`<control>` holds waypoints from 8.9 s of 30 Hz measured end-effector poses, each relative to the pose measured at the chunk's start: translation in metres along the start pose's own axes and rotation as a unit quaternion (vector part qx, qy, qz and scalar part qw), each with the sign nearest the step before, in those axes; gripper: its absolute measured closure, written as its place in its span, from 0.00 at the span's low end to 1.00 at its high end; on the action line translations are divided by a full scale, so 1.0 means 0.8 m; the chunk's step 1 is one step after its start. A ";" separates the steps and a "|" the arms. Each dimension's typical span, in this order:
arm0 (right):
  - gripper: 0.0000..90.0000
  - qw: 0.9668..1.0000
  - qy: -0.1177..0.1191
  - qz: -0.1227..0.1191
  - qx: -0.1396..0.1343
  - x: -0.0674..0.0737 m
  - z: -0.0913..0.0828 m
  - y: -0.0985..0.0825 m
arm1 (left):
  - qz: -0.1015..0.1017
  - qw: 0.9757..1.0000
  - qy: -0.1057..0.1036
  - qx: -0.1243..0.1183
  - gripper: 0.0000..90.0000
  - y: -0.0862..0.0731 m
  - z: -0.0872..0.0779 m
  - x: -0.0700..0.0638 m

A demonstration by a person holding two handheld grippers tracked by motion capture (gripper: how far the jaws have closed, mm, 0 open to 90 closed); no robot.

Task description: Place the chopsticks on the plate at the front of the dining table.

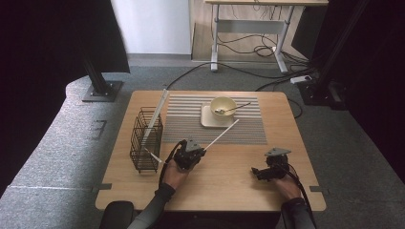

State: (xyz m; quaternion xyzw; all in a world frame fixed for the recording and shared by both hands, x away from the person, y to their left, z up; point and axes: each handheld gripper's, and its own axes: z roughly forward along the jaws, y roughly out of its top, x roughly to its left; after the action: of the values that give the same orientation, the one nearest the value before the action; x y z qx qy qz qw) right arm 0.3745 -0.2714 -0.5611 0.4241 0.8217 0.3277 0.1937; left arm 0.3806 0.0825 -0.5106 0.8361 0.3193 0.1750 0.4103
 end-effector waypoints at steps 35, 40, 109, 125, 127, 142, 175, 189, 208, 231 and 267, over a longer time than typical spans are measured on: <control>0.00 1.000 0.005 0.018 -0.009 -0.004 0.004 -0.003 | -0.048 0.996 0.077 0.014 0.95 0.034 0.040 0.051; 0.00 1.000 0.005 0.018 -0.009 -0.004 0.004 -0.003 | -0.050 0.995 0.087 0.016 0.95 0.037 0.047 0.059; 0.00 1.000 0.006 0.019 -0.009 -0.004 0.004 -0.003 | -0.077 0.989 0.120 0.030 0.56 0.054 0.116 0.097; 0.00 1.000 0.006 0.019 -0.009 -0.004 0.004 -0.003 | -0.103 0.991 0.081 0.033 0.61 0.024 0.095 0.115; 0.00 1.000 0.006 0.019 -0.009 -0.004 0.004 -0.003 | -0.103 0.991 0.077 0.039 0.65 0.023 0.099 0.114; 0.00 1.000 0.005 0.019 -0.009 -0.004 0.004 -0.003 | -0.093 0.992 0.061 0.052 0.87 0.026 0.116 0.094; 0.00 1.000 0.006 0.019 -0.009 -0.004 0.004 -0.003 | -0.079 0.995 0.025 0.053 0.73 0.041 0.144 0.063; 0.00 1.000 0.006 0.019 -0.009 -0.004 0.004 -0.003 | -0.068 0.996 0.041 0.031 0.48 0.047 0.121 0.061; 0.00 1.000 0.006 0.018 -0.009 -0.004 0.004 -0.003 | -0.042 0.999 -0.023 -0.006 0.07 0.028 0.055 0.013; 0.00 1.000 0.005 0.018 -0.009 -0.004 0.004 -0.003 | -0.014 0.998 -0.054 0.041 0.02 -0.048 0.006 -0.015; 0.00 0.996 0.072 -0.022 -0.045 0.031 -0.032 0.065 | 0.023 0.994 -0.053 0.097 0.01 -0.076 0.000 -0.031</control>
State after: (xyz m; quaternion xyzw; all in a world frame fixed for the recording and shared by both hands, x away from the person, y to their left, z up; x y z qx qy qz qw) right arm 0.3748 -0.2383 -0.5075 0.3717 0.8273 0.3896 0.1600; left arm 0.3387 0.0940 -0.5596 0.8873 0.2928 0.1080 0.3396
